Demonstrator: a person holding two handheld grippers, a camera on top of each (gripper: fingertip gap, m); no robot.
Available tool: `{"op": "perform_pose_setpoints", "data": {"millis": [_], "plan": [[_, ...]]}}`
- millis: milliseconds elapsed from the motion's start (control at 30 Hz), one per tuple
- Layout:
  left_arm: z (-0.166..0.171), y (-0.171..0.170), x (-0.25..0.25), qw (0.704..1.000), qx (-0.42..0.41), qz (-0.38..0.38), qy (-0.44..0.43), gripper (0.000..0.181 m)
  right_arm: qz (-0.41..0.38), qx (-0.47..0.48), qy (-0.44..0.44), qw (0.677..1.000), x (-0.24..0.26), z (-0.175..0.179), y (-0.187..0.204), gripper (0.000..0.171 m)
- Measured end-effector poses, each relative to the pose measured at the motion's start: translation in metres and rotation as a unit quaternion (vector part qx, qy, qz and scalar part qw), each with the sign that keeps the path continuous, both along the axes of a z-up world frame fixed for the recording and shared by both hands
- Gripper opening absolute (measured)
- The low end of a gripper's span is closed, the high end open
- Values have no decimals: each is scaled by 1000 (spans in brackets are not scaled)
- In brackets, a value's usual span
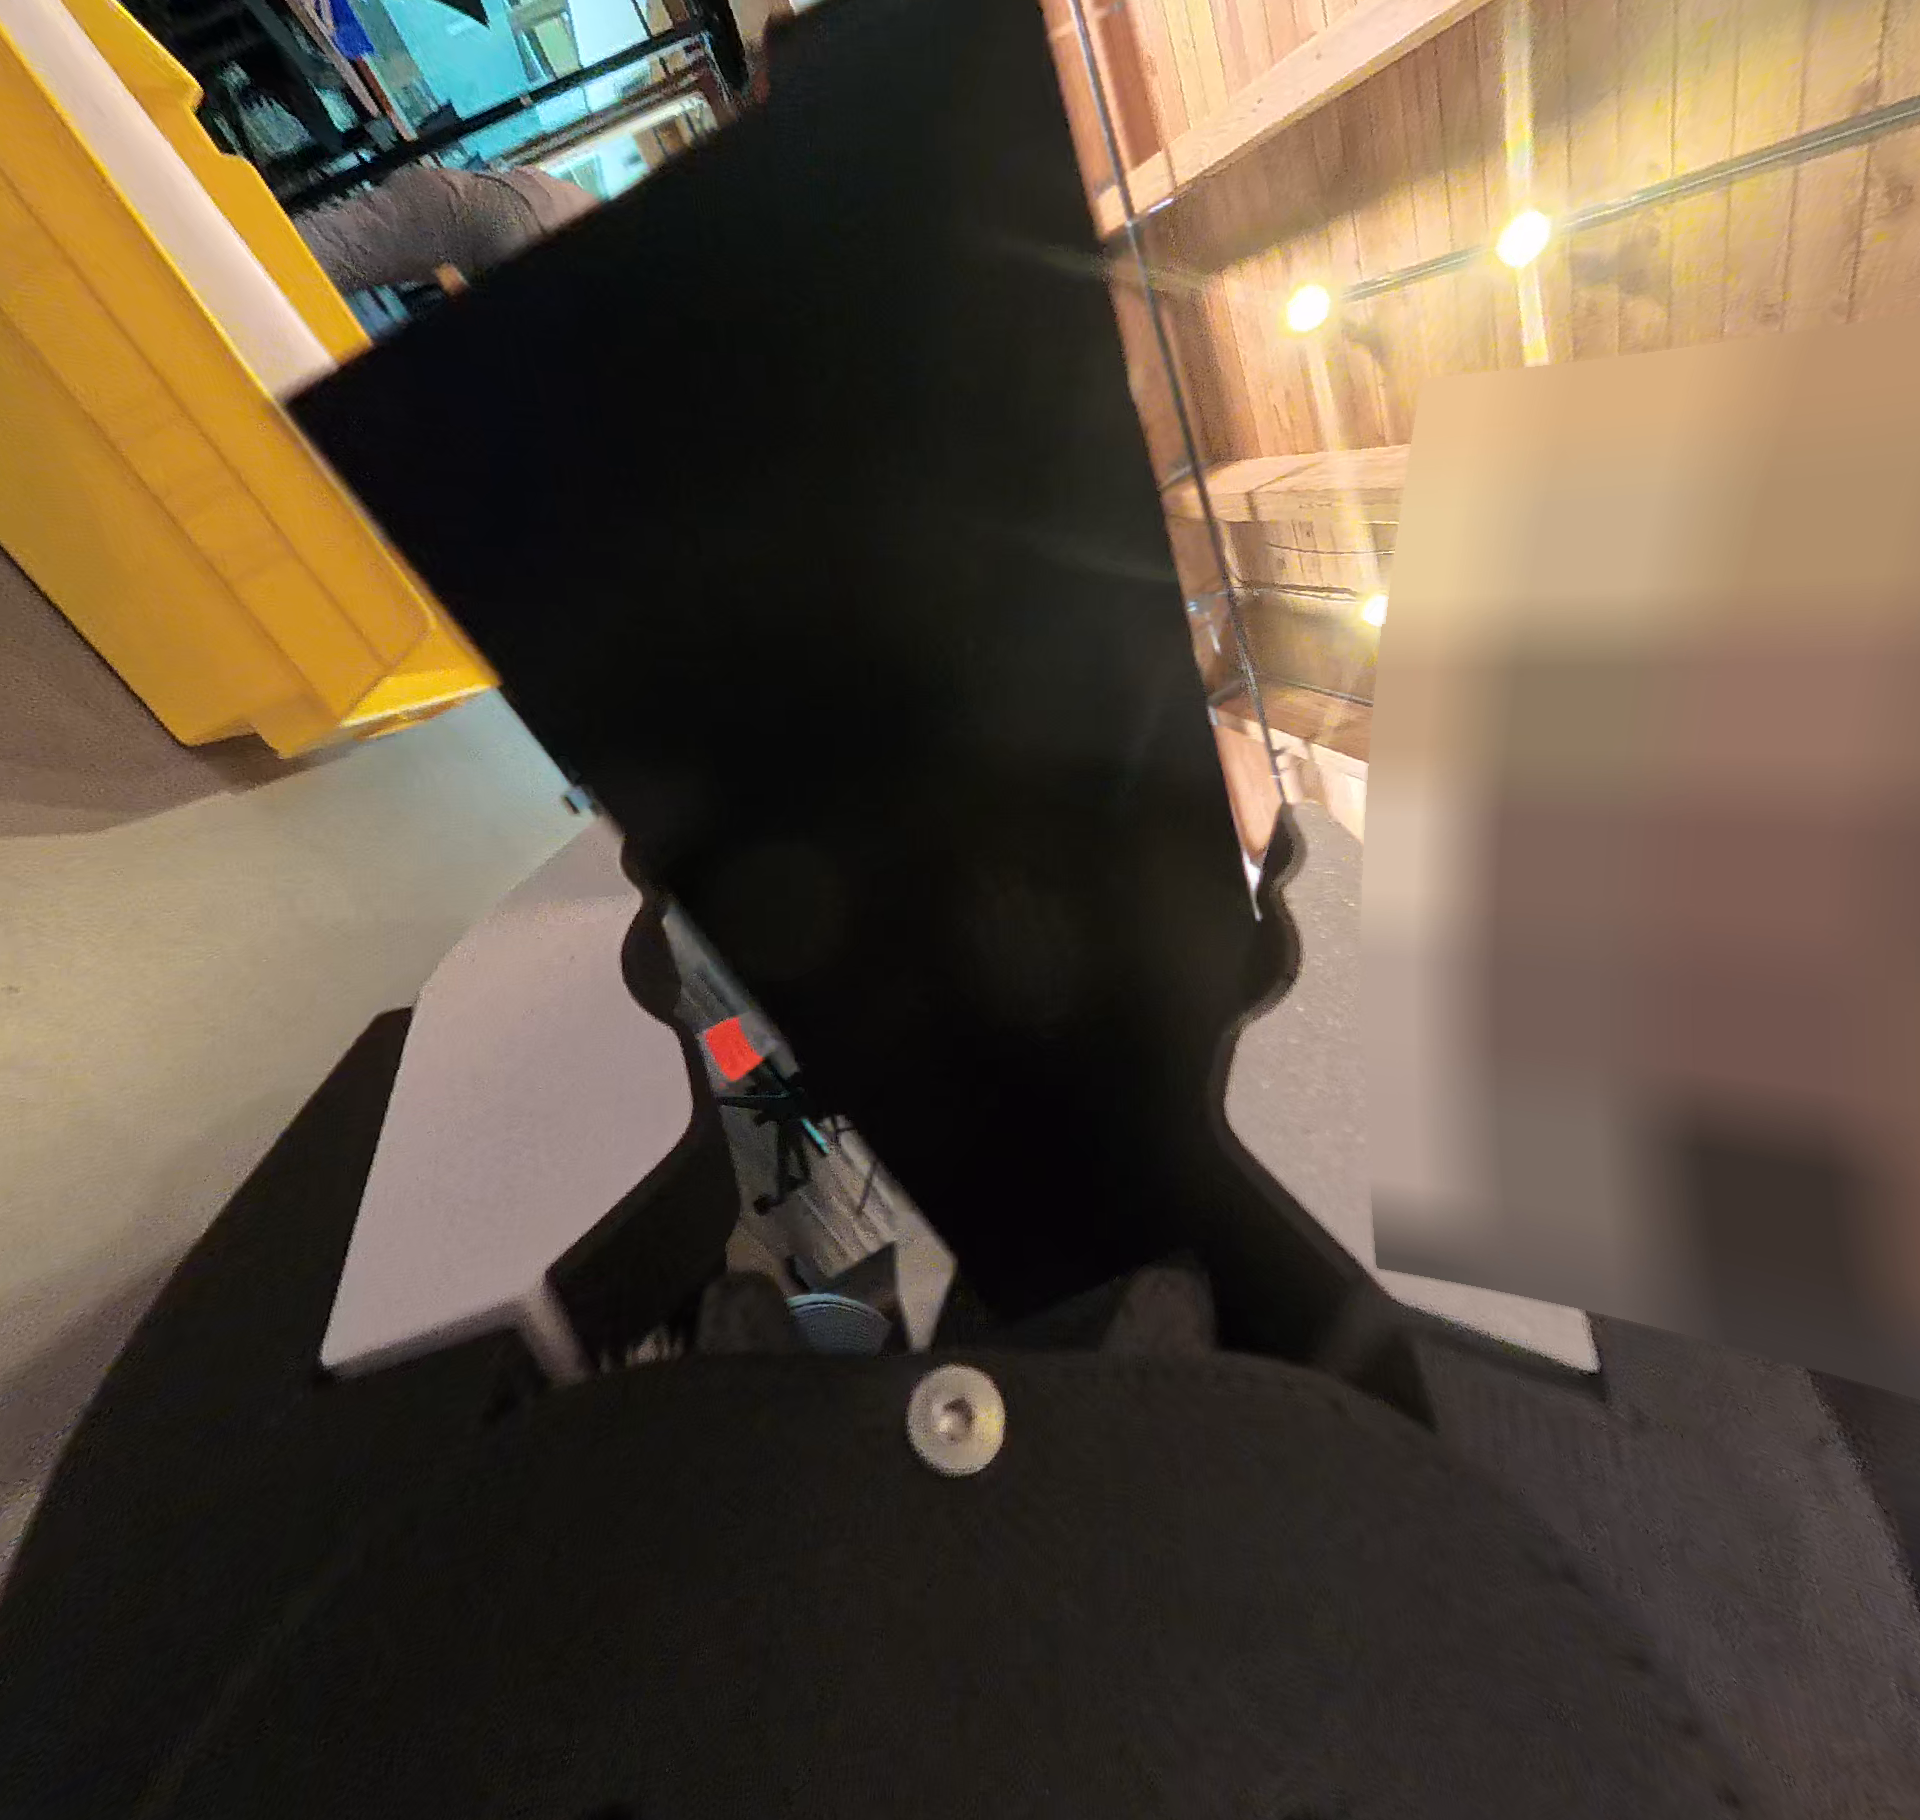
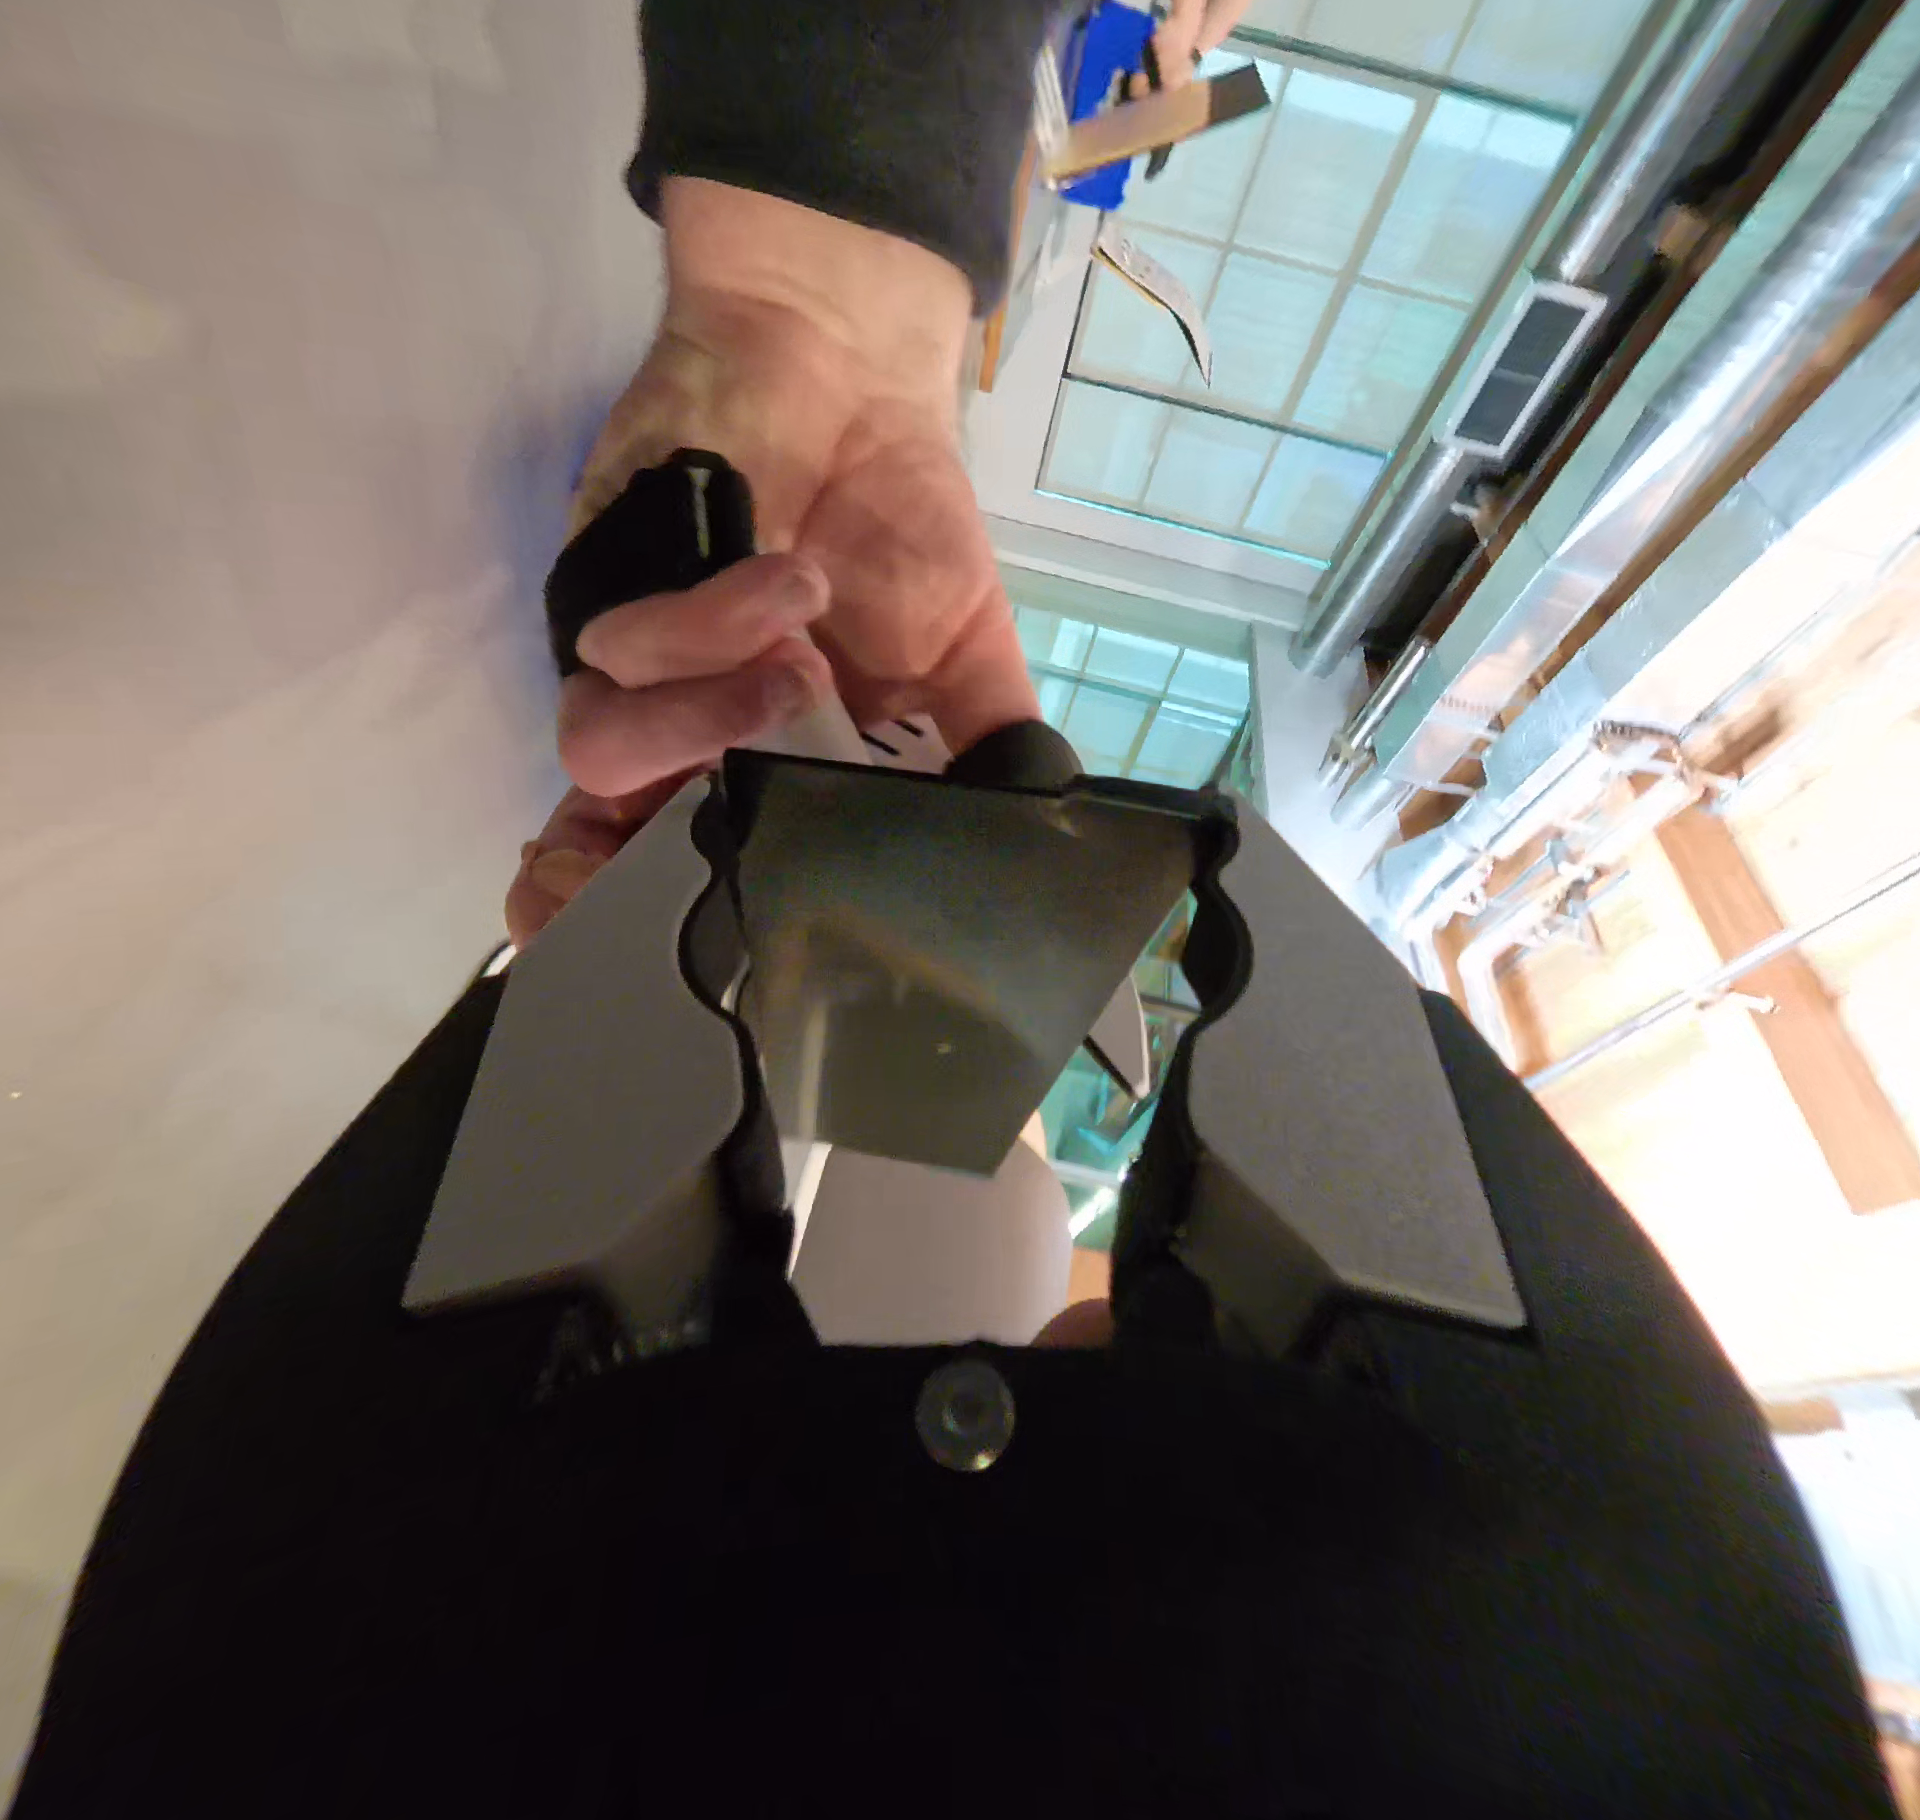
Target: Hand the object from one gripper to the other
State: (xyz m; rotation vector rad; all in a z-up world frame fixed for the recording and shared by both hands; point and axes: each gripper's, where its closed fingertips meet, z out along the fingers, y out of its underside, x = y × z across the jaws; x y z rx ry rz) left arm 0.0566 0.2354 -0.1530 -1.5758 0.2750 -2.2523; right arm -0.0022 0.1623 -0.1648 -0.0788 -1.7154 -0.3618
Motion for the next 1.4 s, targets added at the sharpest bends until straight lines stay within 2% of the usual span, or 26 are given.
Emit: {"op": "perform_pose_setpoints", "data": {"millis": [33,200,267,300,367,433,467,533,600,633,767,1000,1167,1400], "plan": [[-1,2,-2,1000,6,8,5,107,-4,-18,10,1000,2,5,2,85],[-13,17,-18,990,81,94,68,112,-24,-108,50,993,14,33,17,84],[-16,19,-23,972,151,135,121,109,-24,-188,55,980,19,39,22,84],[-19,21,-25,953,201,158,165,110,-25,-226,56,972,22,43,25,85],[-20,25,-29,900,303,202,240,113,-26,-317,54,946,27,50,32,84],[-18,29,-34,821,415,243,306,119,-23,-418,53,907,32,58,39,85],[-17,31,-36,780,463,255,334,122,-14,-465,54,884,34,64,41,86],[-12,29,-34,719,534,264,357,124,20,-555,65,829,38,78,43,86],[-15,31,-30,667,580,262,387,129,44,-621,65,780,41,85,47,86],[-18,31,-27,648,595,255,401,131,51,-637,68,766,41,86,50,86],[-43,43,-16,562,630,232,483,134,72,-672,62,735,38,75,60,84],[-65,55,-7,552,612,209,526,127,114,-696,62,706,37,61,68,85],[-70,53,-5,564,610,200,519,114,123,-691,64,710,36,59,70,85],[-67,41,7,609,603,184,482,137,135,-686,65,712,33,57,72,85]]}}
